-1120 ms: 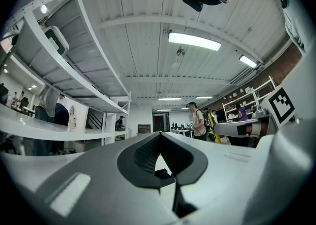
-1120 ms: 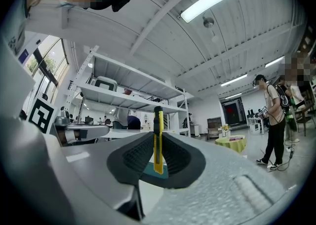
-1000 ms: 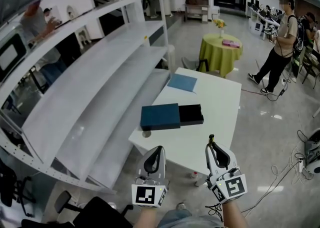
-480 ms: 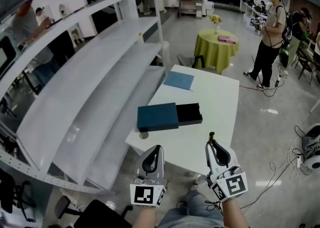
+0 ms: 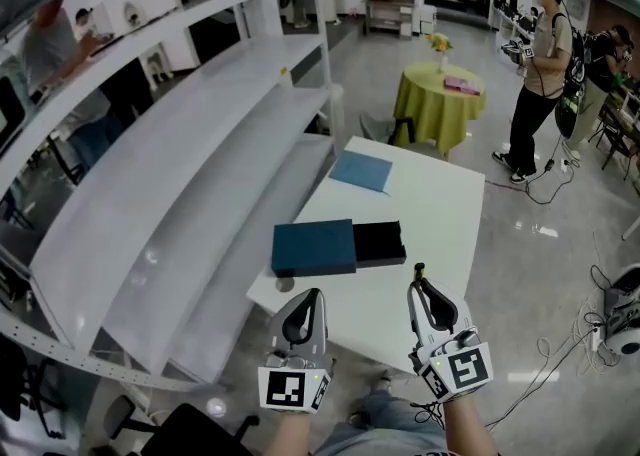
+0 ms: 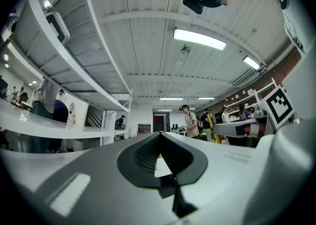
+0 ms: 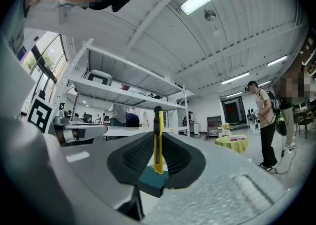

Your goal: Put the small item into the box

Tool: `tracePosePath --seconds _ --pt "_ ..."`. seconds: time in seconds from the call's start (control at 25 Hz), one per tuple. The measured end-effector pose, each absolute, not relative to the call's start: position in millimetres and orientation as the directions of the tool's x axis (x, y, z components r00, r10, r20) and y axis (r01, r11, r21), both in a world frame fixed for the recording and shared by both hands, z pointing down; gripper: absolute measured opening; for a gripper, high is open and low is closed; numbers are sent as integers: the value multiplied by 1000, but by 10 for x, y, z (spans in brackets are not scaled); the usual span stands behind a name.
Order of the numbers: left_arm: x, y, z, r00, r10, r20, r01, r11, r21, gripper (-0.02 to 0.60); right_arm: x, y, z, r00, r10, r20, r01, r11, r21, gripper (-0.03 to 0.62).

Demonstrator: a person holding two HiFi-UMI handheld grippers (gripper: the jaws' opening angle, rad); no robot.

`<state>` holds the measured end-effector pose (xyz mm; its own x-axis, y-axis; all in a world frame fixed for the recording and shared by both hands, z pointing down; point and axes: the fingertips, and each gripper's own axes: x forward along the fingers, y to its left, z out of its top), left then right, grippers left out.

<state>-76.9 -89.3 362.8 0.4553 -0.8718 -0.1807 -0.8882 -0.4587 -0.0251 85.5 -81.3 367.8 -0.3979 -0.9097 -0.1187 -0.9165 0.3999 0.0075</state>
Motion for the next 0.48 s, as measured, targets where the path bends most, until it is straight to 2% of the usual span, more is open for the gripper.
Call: tracePosePath --seconds 0.48 --pt "-503 -1335 3526 406 -892 -200 -913 -407 -37 18 1060 -1381 3647 -475 -872 -117 -879 478 9 55"
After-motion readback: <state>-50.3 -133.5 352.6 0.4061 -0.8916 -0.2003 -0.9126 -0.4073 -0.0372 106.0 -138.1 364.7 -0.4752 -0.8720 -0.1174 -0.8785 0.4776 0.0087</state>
